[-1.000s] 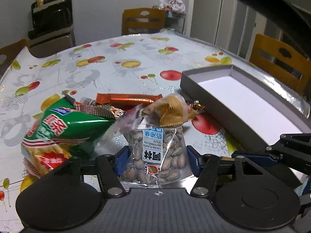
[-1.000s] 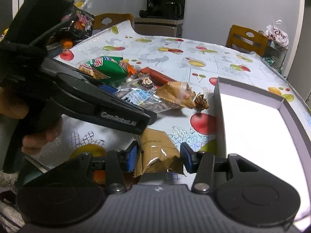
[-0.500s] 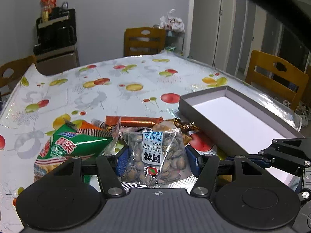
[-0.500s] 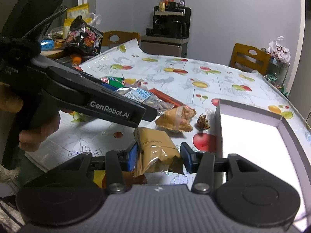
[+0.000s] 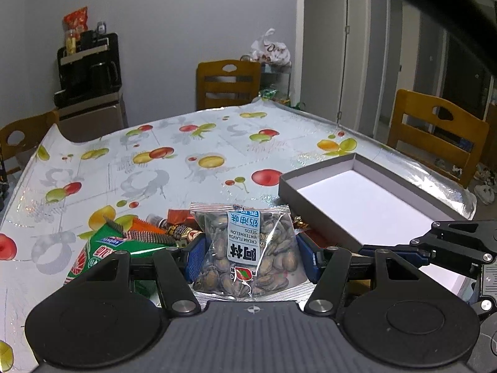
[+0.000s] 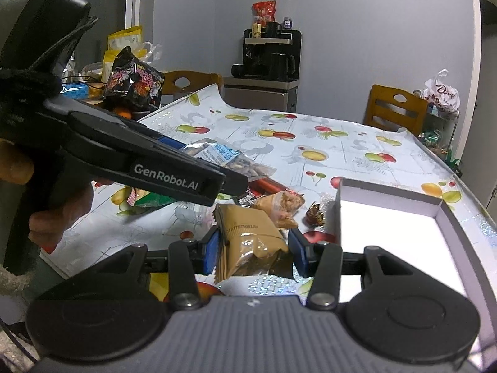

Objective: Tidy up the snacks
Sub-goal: 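Carry the seed bag with the left tool while the right tool carries the wafer packet toward the grey box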

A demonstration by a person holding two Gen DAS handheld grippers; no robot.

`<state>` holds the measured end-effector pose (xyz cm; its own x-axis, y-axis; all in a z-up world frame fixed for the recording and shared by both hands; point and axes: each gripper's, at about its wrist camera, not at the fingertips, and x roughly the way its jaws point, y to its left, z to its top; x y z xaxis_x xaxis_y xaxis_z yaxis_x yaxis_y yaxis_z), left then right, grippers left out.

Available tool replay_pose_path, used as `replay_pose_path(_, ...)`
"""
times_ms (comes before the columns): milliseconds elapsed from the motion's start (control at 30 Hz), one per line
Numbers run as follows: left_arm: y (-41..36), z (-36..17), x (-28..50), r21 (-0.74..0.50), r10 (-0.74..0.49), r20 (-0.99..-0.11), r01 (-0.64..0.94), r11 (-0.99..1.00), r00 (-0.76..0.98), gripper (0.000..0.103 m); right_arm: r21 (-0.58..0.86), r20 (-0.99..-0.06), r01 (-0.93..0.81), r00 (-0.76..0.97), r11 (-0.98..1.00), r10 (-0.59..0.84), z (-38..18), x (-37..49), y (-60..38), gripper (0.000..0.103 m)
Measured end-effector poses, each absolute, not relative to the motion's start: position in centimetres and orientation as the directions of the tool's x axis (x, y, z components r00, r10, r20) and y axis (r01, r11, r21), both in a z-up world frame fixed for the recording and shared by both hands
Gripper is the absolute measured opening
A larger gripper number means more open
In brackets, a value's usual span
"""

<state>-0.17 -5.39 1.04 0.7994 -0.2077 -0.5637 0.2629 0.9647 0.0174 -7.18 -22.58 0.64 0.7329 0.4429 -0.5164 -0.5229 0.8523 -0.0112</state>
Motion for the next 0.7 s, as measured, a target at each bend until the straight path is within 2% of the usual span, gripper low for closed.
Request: replay_pose_path(700,-10.9,2.2,1.2,0.026,-0.262,-0.54,0.328,0.944,0.8,0.061,-0.011,-0.484,-0.389,0.808,0.921,0.335,1.7,-7.1,-29.8,0.046)
